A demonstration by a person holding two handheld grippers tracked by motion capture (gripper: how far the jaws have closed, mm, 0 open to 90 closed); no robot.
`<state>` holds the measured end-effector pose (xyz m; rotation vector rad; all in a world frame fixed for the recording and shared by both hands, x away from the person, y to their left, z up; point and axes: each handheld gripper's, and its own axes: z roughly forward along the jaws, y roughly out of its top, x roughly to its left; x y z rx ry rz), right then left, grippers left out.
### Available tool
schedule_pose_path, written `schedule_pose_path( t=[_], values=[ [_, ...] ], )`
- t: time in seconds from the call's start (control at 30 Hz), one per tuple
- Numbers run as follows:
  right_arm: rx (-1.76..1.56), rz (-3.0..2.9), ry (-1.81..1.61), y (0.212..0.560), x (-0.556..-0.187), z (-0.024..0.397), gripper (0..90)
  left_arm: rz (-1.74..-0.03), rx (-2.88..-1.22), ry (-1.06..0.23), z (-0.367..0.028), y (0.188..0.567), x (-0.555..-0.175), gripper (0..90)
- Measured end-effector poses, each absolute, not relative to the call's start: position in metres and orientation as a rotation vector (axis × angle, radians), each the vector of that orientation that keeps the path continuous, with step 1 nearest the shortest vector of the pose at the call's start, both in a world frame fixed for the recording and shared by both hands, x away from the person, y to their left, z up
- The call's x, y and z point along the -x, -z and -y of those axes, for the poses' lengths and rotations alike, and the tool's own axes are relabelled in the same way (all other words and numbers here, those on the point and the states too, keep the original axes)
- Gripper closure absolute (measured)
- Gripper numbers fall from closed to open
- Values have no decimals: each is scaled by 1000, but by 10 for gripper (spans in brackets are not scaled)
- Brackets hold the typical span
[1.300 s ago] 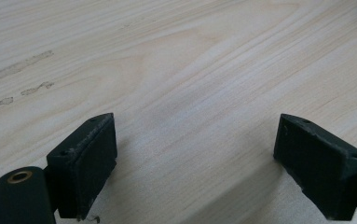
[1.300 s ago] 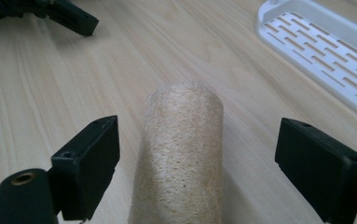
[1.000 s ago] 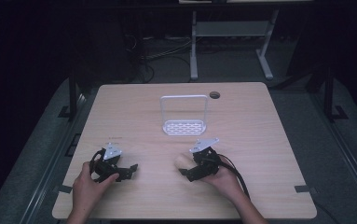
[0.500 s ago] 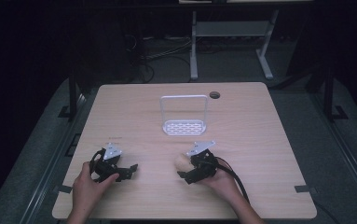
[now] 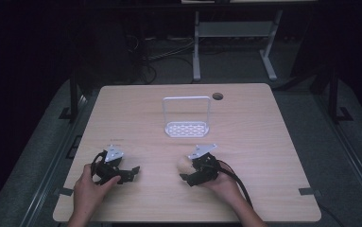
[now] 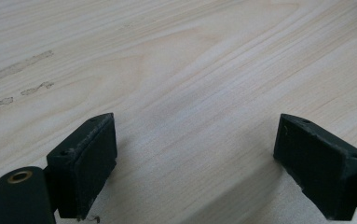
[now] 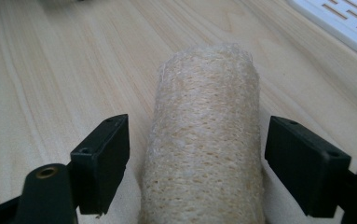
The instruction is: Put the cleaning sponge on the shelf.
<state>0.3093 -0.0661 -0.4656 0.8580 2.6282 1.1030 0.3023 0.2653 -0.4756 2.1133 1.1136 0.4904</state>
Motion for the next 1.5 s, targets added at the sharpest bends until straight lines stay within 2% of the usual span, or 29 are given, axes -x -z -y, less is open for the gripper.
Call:
schedule_pose_path(
  t=[0.07,0.17,0.43,1.5],
  values=[
    [-855,-2629,-1099,466,-309,66,240,-1112,-2114,-491,-265,476,-302,127],
    [-847,-2625,-1101,465,-309,67,311,-1112,-2114,-491,-265,476,-302,127],
    [-849,-2616,-1105,464,-308,68,392,-1112,-2114,-491,-265,476,-302,126],
    [-842,-2587,-1095,453,-313,80,407,-1113,-2114,-491,-265,476,-302,126]
  ],
)
